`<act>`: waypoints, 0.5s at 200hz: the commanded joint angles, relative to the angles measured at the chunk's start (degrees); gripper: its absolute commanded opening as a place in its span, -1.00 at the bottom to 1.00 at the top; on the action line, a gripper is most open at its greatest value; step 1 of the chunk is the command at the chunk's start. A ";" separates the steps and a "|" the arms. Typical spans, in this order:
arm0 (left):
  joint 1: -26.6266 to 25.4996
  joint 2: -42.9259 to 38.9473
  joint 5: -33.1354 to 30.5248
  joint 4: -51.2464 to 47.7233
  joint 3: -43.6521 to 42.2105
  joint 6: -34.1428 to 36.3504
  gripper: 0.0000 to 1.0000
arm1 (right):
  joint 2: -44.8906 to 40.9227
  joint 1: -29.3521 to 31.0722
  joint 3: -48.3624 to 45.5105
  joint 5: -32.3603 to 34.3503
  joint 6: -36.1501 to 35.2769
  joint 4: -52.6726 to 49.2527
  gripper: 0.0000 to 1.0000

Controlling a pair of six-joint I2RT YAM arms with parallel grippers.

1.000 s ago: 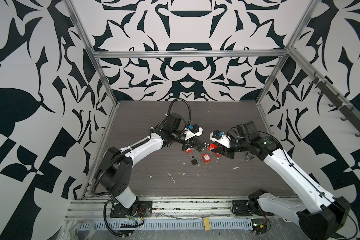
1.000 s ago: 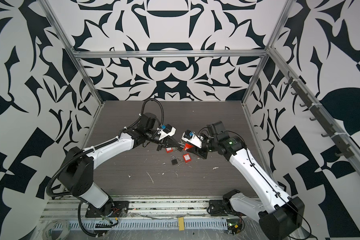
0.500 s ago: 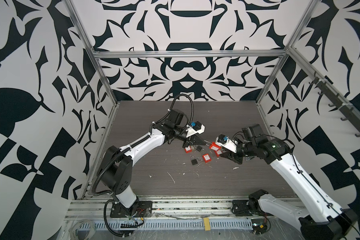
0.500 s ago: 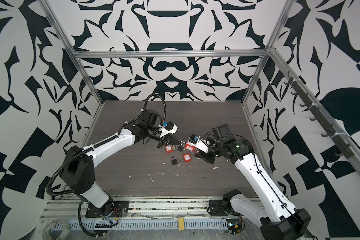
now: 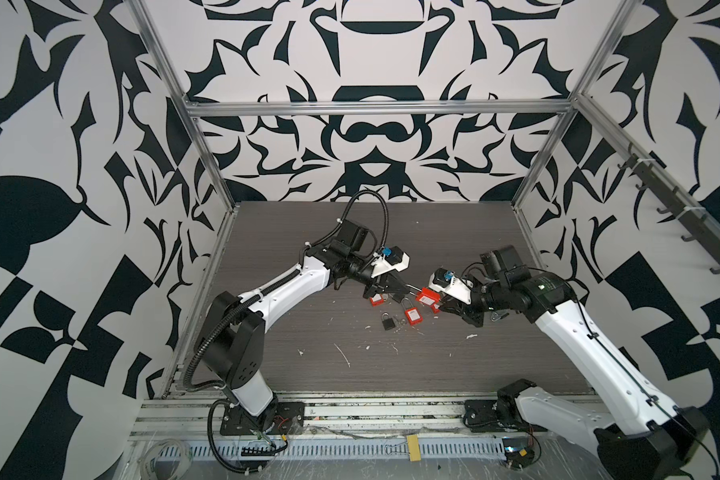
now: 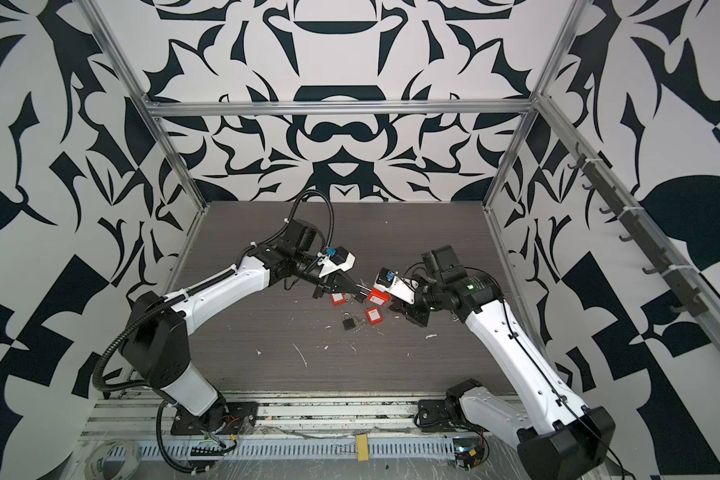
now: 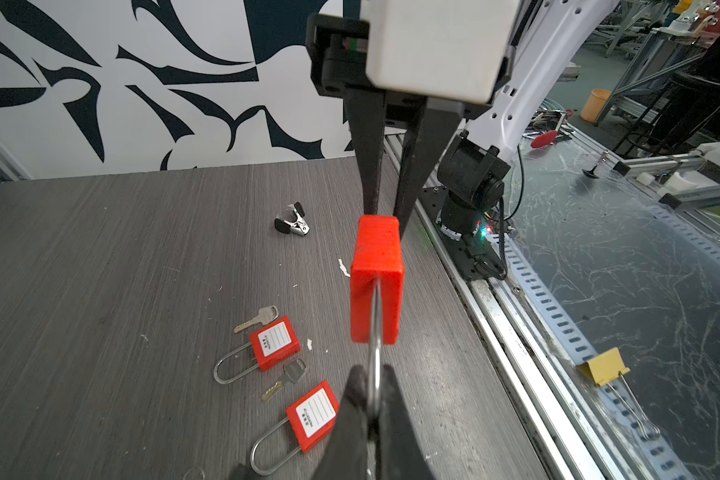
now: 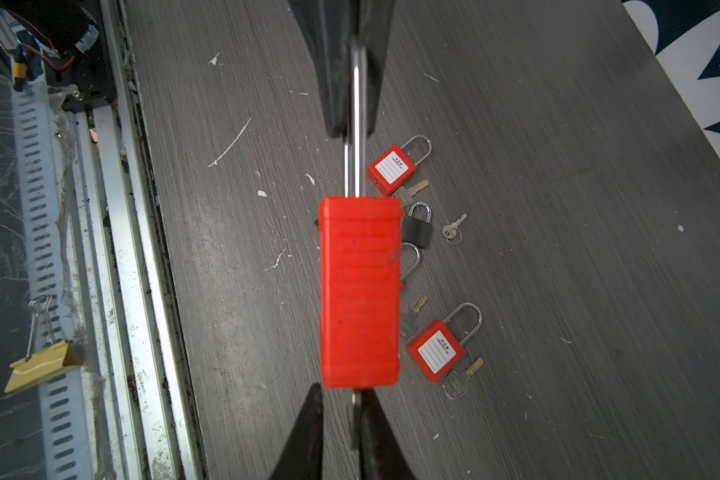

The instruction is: Lock with the key

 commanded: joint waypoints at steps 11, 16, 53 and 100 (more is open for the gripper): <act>0.03 0.53 0.72 -3.00 2.11 2.07 -1.00 | -0.83 -0.30 0.50 -2.58 -1.19 2.78 -0.77; 0.03 0.66 0.72 -3.41 2.42 2.23 -1.00 | -1.00 -0.27 0.25 -2.56 -1.44 2.97 -0.80; 0.28 3.35 1.54 -11.39 7.32 5.57 -1.00 | -1.59 -0.29 -1.85 -0.75 -3.10 1.96 -1.00; 2.64 6.39 3.80 -18.51 12.80 9.25 -1.00 | -4.61 -0.97 -5.04 -0.55 -3.27 2.76 -1.00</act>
